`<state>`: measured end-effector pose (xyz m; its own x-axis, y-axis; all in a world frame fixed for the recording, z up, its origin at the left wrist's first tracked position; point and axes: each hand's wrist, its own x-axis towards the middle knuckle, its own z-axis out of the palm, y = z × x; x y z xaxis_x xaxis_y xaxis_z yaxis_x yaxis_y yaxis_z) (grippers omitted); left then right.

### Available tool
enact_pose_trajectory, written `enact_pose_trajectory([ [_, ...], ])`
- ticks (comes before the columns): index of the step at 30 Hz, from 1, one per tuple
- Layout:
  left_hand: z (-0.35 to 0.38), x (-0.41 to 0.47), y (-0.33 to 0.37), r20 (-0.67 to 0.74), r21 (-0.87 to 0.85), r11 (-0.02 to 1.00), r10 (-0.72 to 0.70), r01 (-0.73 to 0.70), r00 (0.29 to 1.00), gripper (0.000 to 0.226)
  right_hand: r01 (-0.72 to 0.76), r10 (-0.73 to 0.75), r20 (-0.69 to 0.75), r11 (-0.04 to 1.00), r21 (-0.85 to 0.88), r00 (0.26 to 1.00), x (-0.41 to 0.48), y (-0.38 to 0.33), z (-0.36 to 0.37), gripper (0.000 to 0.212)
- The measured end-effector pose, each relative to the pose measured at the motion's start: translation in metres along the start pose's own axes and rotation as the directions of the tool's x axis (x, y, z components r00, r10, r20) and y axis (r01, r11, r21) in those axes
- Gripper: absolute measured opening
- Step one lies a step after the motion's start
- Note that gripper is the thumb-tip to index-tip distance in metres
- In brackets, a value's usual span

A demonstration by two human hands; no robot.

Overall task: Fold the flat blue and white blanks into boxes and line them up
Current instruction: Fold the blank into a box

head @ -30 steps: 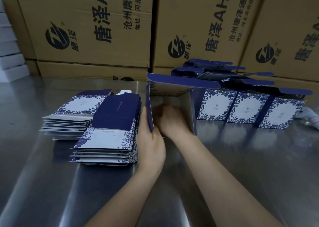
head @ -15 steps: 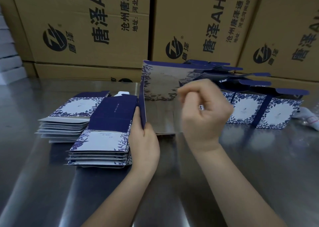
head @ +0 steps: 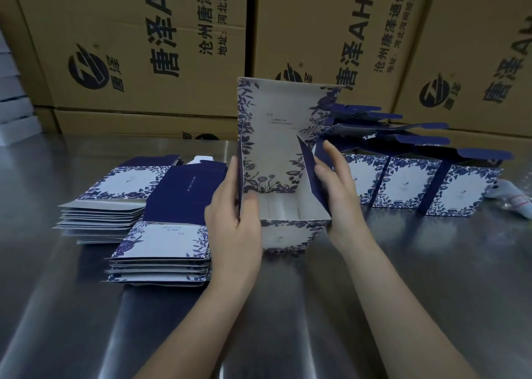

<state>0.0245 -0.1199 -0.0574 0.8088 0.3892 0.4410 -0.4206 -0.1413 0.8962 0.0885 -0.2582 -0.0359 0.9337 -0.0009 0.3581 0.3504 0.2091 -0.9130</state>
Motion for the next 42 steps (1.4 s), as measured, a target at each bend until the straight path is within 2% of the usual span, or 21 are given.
enact_pose_trajectory([
  [4, -0.003, 0.002, -0.001, 0.047, -0.012, 0.999, 0.048, -0.047, 0.998, 0.063, 0.023, -0.021, -0.028, 0.996, 0.083, 0.999, 0.000, 0.000, -0.001, 0.025],
  [8, -0.006, 0.005, -0.002, 0.127, -0.086, 0.995, 0.067, -0.056, 0.990, 0.056, 0.040, -0.040, 0.012, 0.997, 0.063, 0.999, -0.001, -0.003, -0.002, 0.031],
  [14, -0.009, 0.011, 0.001, 0.166, -0.295, 0.953, -0.013, 0.062, 0.986, 0.036, -0.024, 0.025, -0.023, 0.998, 0.057, 0.999, -0.003, -0.007, -0.005, 0.034],
  [19, -0.011, 0.017, 0.002, 0.202, -0.471, 0.835, -0.212, 0.284, 0.956, 0.024, -0.083, 0.079, 0.055, 0.994, 0.071, 0.995, -0.007, -0.010, -0.006, 0.036],
  [26, -0.011, 0.019, 0.004, 0.183, -0.384, 0.849, -0.316, 0.364, 0.931, 0.035, -0.123, 0.120, 0.055, 0.991, 0.048, 0.991, -0.007, -0.007, -0.004, 0.043],
  [29, -0.011, 0.020, 0.005, 0.186, -0.359, 0.849, -0.342, 0.388, 0.921, 0.026, -0.155, 0.154, 0.021, 0.987, 0.045, 0.988, -0.006, -0.006, -0.005, 0.044],
  [37, -0.008, 0.019, 0.007, 0.161, -0.306, 0.882, -0.323, 0.358, 0.933, 0.022, -0.153, 0.153, -0.045, 0.988, 0.018, 0.987, -0.005, -0.004, -0.006, 0.043],
  [39, -0.008, 0.019, 0.004, 0.183, -0.331, 0.882, -0.290, 0.337, 0.939, 0.014, -0.152, 0.153, -0.022, 0.988, 0.039, 0.988, -0.006, -0.002, -0.006, 0.037],
  [42, -0.007, 0.020, 0.001, 0.201, -0.366, 0.870, -0.273, 0.331, 0.941, 0.024, -0.140, 0.134, 0.103, 0.988, 0.058, 0.986, -0.006, 0.003, -0.011, 0.023],
])
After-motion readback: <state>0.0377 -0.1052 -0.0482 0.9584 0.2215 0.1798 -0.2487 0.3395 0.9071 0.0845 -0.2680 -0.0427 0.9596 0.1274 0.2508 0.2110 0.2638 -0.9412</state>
